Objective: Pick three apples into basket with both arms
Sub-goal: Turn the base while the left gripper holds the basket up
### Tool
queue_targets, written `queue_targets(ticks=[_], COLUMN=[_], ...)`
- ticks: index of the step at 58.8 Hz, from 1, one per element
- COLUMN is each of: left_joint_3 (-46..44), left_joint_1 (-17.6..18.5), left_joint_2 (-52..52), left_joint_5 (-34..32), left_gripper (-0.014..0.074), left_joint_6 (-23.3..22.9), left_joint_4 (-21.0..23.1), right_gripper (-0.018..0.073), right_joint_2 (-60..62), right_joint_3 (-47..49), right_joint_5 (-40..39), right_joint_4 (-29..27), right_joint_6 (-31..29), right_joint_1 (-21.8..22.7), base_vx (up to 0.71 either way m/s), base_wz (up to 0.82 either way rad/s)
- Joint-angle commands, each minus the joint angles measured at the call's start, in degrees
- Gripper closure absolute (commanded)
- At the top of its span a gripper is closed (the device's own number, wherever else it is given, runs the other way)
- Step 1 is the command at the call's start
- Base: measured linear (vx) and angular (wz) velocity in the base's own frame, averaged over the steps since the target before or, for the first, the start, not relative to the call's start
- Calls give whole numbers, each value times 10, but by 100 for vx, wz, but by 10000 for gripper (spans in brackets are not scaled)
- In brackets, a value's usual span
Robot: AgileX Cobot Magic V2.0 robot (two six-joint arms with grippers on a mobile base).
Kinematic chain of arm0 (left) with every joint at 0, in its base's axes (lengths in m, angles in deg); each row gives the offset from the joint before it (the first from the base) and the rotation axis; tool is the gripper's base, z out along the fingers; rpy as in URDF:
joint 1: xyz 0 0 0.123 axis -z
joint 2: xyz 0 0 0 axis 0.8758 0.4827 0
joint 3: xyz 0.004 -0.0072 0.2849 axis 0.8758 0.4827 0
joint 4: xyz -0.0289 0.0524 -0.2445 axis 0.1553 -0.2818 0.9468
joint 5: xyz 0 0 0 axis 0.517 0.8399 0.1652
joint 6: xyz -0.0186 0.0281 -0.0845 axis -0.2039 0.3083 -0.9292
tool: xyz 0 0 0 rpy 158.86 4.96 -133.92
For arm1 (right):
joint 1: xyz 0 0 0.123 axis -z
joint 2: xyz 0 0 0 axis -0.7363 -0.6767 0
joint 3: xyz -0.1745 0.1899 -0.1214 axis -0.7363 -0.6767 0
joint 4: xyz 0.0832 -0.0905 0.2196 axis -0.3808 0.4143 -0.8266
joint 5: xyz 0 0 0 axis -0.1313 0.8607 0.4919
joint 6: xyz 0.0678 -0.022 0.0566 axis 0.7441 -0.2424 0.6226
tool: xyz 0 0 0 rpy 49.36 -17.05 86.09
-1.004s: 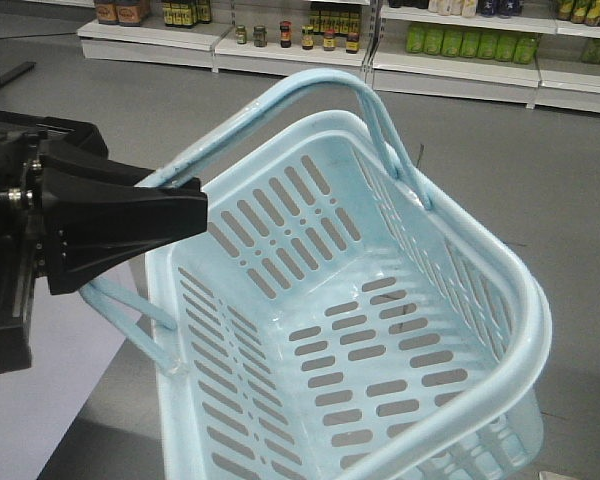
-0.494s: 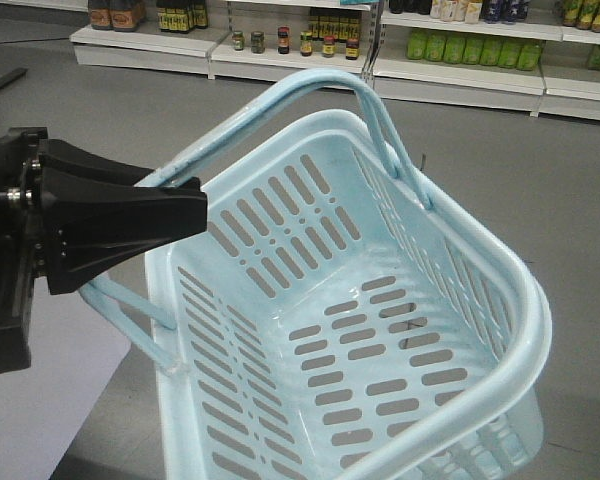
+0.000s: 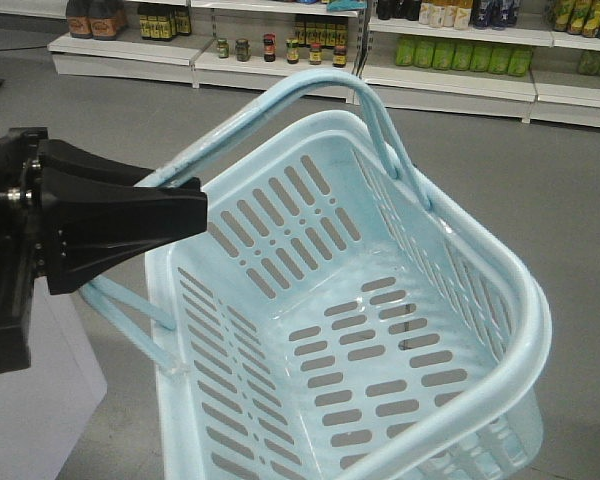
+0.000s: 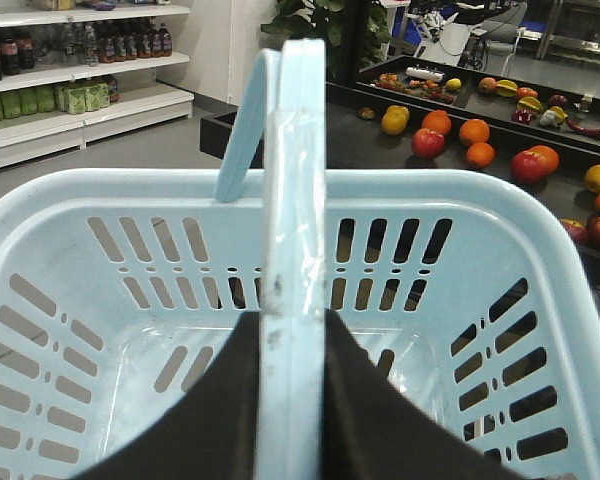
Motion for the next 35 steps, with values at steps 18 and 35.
queue_targets(ticks=[18, 35], left_joint_3=[-17, -17], left_joint_1=[4, 4], left_joint_2=[-13, -13], left_joint_5=[18, 18], left_gripper=[602, 602], left_joint_6=[-5, -5], left_joint_4=[-10, -10], right_gripper=[564, 564], right_joint_2=[7, 7], right_joint_3=[-6, -6], right_joint_5=[-41, -41], right_joint_4=[8, 8], right_joint_6=[-5, -5], right_joint_1=[3, 3], base_vx=[23, 23], base_wz=[-10, -18])
